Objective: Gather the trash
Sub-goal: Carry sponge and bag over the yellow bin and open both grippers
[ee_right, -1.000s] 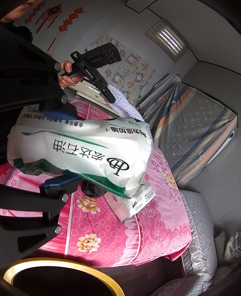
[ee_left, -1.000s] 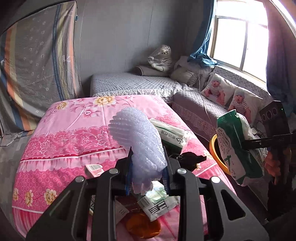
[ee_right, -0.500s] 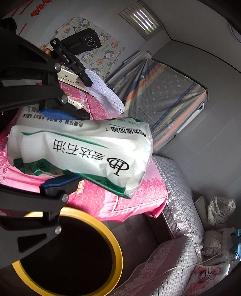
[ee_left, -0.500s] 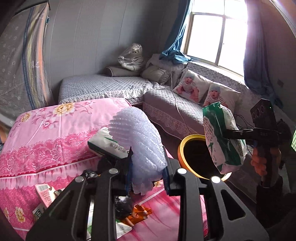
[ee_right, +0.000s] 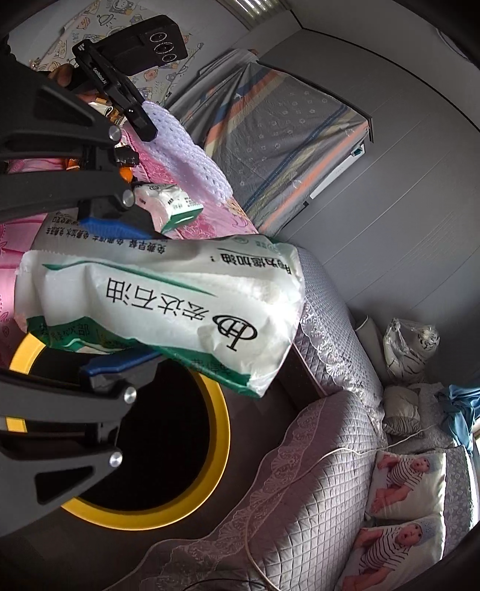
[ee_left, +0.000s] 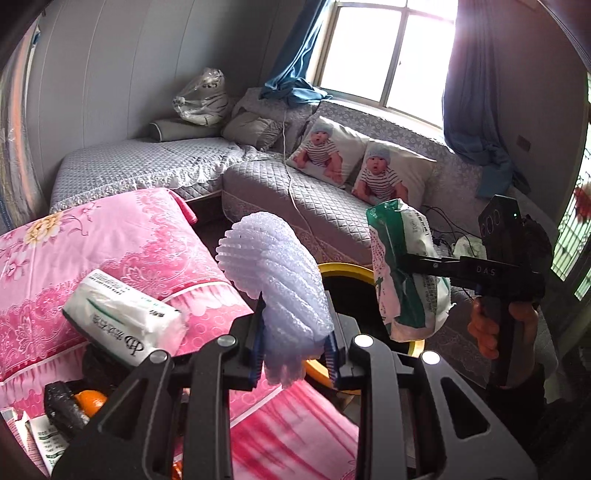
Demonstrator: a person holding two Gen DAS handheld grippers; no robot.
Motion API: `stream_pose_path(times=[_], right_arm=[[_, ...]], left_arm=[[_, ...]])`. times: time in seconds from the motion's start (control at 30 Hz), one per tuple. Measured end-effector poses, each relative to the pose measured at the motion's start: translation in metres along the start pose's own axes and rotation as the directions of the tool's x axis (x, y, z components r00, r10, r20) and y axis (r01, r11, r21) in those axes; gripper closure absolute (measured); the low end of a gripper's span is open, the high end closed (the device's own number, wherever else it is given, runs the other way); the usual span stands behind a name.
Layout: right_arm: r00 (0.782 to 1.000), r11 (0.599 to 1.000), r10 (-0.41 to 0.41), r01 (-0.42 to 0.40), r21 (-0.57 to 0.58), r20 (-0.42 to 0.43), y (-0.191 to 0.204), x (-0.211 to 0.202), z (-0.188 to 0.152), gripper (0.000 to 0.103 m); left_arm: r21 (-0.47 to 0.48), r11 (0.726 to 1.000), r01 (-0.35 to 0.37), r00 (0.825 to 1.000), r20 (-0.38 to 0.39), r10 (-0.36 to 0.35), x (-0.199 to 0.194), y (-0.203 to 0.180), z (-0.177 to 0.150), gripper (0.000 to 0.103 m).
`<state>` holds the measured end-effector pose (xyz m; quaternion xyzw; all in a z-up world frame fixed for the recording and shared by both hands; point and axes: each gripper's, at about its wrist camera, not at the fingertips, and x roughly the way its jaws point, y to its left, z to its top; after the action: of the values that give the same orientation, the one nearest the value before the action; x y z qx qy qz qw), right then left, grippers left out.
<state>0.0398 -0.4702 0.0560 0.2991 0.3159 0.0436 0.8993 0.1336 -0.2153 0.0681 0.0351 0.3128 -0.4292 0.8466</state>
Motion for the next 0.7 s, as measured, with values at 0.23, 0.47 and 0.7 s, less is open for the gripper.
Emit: stream_pose_path(times=[0.23,0.47,0.7], right_arm=[[0.998,0.996,-0.061,0.061,0.062,0.000,-0.037,0.002,-0.008,0.056],[0.992,0.985,-0.121,0.124,0.119,-0.032,-0.068,0.013,-0.017,0.056],[0.988,0.978,-0.139,0.148,0.147,-0.070,-0.086,0.023,-0.024,0.056]], left_arm=[[0.021,0.999,0.047,0.998,-0.037,-0.046,0.046,-0.023,0.005,0.078],[0.021,0.996,0.083,0.990,-0.113,-0.080,0.094,-0.039,0.002,0.078],[0.019,0.994,0.108,0.982,-0.158,-0.104,0.130,-0.051,-0.002,0.078]])
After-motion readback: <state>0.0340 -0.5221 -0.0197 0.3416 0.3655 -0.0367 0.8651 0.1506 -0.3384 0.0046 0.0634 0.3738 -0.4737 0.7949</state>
